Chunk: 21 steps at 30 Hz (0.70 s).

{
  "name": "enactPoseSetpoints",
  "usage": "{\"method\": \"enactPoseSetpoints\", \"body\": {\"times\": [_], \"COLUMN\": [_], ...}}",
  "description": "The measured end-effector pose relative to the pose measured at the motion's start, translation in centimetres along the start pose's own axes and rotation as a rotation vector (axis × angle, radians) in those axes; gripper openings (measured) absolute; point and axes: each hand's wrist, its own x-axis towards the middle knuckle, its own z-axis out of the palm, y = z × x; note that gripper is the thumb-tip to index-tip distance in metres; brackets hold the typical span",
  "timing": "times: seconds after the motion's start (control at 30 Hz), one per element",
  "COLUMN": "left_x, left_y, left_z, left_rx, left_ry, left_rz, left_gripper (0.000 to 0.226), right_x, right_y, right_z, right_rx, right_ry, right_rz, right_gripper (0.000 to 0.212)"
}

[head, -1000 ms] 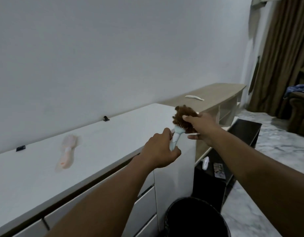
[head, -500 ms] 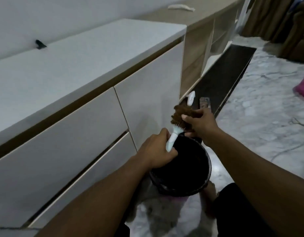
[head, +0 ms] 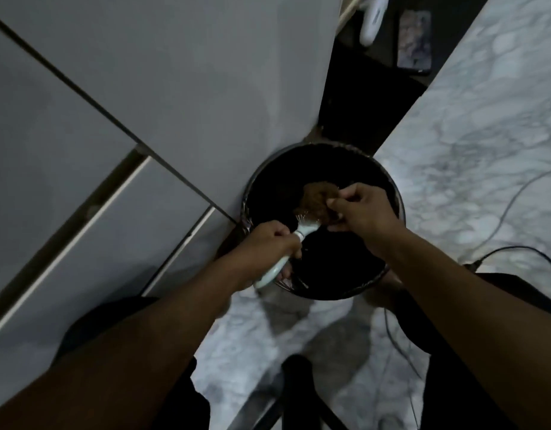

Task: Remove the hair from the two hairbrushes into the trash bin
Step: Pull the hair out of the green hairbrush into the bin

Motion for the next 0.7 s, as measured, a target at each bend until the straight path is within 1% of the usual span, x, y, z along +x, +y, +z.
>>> {"method": "enactPoseSetpoints", "body": {"times": [0.1,0.17,0.23,0.3,0.4,0.43,0.5,0.6,0.63,0.7], "left_x": [1.6,2.5,3.7,5.5,7.7,8.1,8.3,7.7,7.4,6.6], "left_y": [-1.1,-1.8,-2.0,-2.0,-2.2,-2.4,-2.2,-1.6,-1.3,-0.8], "left_z": [0.2,0.7,1.1,1.1,1.0,1.0,0.8,0.5,0.5,0.8], "left_rx": [-0.153,-0.185,-0.152,-0.095,-0.002,0.031,0.071,0.192,0.253,0.344], "left_ry": [0.008,0.037,0.088,0.174,0.294,0.325,0.368,0.408,0.419,0.422], "left_rz": [-0.133,-0.157,-0.154,-0.121,-0.079,-0.054,0.002,0.076,0.102,0.178], "left_gripper": [0.035,0.039,0.037,0.031,0.023,0.022,0.022,0.023,0.022,0.02], "right_x": [1.3,2.3,3.3,4.1,5.1,5.3,5.8,6.3,6.2,6.0], "right_y": [1.2,1.6,1.4,0.7,-0.3,-0.5,-0.9,-1.2,-1.3,-1.1], "right_z": [0.4,0.6,0.5,0.4,0.5,0.7,0.9,1.0,1.2,1.7], "right_rx": [-0.002,-0.036,-0.066,-0.079,-0.116,-0.124,-0.146,-0.137,-0.112,-0.08], "right_ry": [-0.053,-0.054,-0.039,-0.041,-0.051,-0.037,-0.015,-0.041,-0.054,-0.06], "right_rz": [0.022,0.027,0.032,0.023,-0.022,-0.031,0.002,0.089,0.076,-0.007], "right_gripper": [0.015,0.009,0.007,0.007,0.018,0.016,0.005,0.041,0.053,0.076]}}
